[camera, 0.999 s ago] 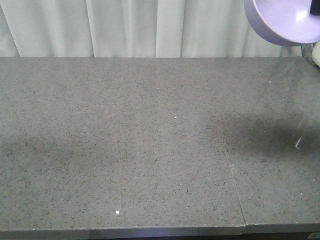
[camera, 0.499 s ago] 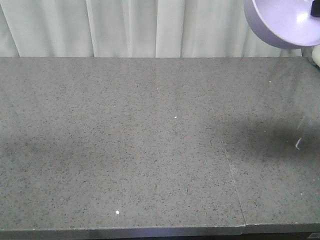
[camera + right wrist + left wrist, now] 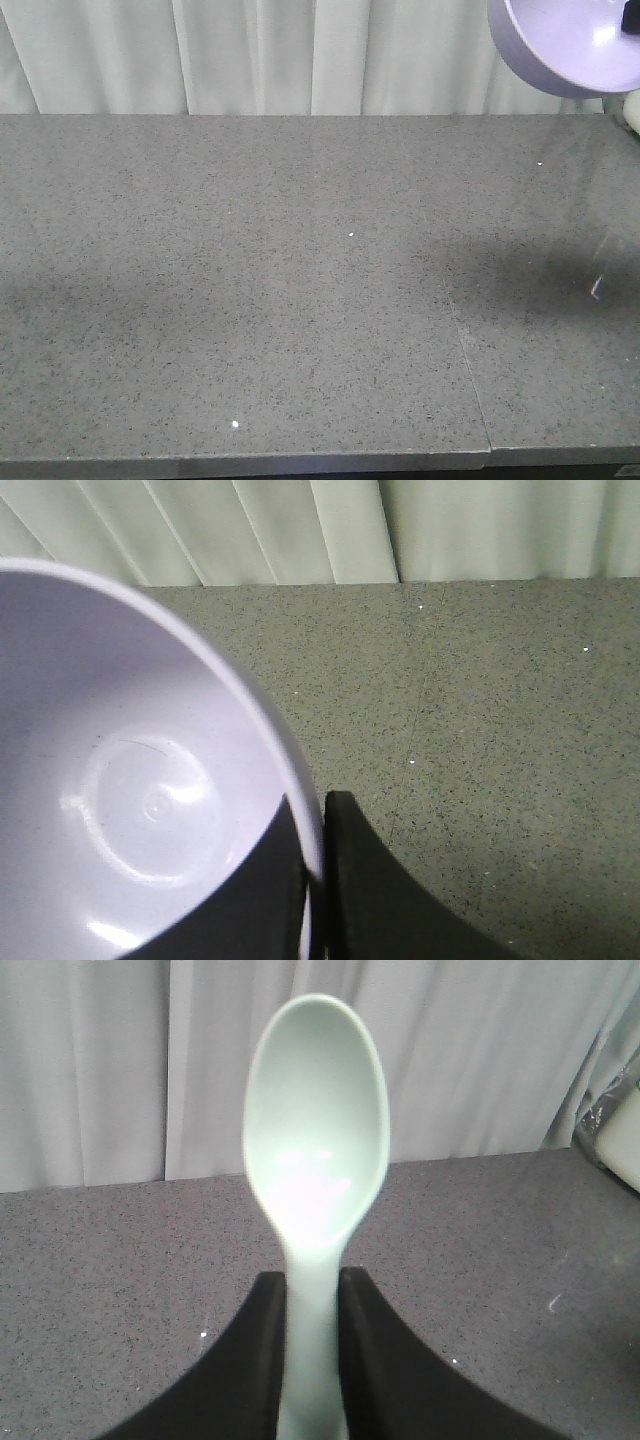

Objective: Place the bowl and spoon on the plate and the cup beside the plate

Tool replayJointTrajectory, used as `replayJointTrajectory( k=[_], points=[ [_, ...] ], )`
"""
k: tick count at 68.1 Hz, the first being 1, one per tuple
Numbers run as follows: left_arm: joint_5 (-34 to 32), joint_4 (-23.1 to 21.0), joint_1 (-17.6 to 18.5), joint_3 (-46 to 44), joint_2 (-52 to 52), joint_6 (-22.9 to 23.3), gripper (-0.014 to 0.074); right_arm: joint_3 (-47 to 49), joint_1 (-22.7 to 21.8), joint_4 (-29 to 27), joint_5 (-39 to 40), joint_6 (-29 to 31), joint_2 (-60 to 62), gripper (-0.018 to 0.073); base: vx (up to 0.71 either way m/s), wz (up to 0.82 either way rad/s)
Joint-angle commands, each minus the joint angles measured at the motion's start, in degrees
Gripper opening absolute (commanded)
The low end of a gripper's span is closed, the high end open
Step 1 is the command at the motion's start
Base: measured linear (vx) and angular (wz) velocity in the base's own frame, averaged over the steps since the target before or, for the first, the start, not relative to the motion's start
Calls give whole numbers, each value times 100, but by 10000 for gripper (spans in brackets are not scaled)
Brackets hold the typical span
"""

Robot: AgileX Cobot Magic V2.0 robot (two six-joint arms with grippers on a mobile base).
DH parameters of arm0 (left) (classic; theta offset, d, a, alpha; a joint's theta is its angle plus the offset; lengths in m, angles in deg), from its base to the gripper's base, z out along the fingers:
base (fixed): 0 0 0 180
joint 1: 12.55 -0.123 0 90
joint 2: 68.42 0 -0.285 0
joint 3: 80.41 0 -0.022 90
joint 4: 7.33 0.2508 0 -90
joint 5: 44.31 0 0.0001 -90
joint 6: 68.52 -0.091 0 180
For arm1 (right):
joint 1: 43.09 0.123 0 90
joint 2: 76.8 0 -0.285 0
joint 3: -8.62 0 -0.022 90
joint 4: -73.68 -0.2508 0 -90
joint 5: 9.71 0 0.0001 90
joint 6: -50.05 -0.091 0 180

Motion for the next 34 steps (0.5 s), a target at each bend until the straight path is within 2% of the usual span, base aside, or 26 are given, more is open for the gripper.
replayJointTrajectory(
  k=[1,34],
  points=[
    [-339,-172,-6,-154,-128,-1,-7,164,-18,-237,276,52,177,-10,0,0],
    [-339,-172,-6,-154,-128,-1,-7,164,-18,-237,276,52,177,-10,0,-1]
  ],
)
